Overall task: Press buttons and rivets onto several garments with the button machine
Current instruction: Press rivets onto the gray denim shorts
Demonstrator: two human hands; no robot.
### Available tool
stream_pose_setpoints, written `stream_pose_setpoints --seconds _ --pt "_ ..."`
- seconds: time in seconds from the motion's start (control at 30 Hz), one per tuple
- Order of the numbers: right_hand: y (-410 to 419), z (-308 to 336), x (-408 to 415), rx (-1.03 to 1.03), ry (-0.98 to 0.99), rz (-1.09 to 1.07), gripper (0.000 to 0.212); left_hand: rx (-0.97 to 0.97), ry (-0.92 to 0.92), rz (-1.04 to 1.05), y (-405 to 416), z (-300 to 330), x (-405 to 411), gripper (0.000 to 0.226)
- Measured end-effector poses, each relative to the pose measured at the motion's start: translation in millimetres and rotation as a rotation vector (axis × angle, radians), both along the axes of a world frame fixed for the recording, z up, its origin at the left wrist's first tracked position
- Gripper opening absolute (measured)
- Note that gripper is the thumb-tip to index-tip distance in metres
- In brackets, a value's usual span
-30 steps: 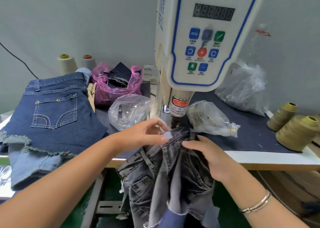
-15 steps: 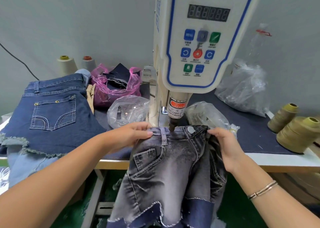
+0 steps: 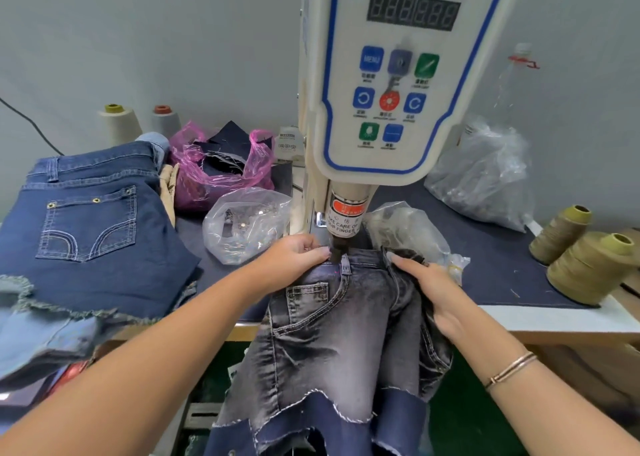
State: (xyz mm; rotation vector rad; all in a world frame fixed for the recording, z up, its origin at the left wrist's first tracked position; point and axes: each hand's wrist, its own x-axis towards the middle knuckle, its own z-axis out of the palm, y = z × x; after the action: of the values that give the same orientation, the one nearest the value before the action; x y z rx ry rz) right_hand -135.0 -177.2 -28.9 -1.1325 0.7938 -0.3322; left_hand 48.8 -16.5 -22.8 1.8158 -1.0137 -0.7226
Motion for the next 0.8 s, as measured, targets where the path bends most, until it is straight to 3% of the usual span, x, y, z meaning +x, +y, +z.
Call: stream_pose_setpoints --seconds 0.23,0.4,0.8 --pt "7 -5 14 0.085 -0.056 -0.023 0.024 -0.030 0.102 0.026 2 -12 19 0.037" --pt "6 -7 17 0.123 -0.091 -0.037 0.030 -0.078 0.187 0.056 0 -25 21 0.020" --pt "7 -6 21 0.124 -0.087 -0.078 0.029 -0.082 0.217 0.086 0 -25 20 0.021"
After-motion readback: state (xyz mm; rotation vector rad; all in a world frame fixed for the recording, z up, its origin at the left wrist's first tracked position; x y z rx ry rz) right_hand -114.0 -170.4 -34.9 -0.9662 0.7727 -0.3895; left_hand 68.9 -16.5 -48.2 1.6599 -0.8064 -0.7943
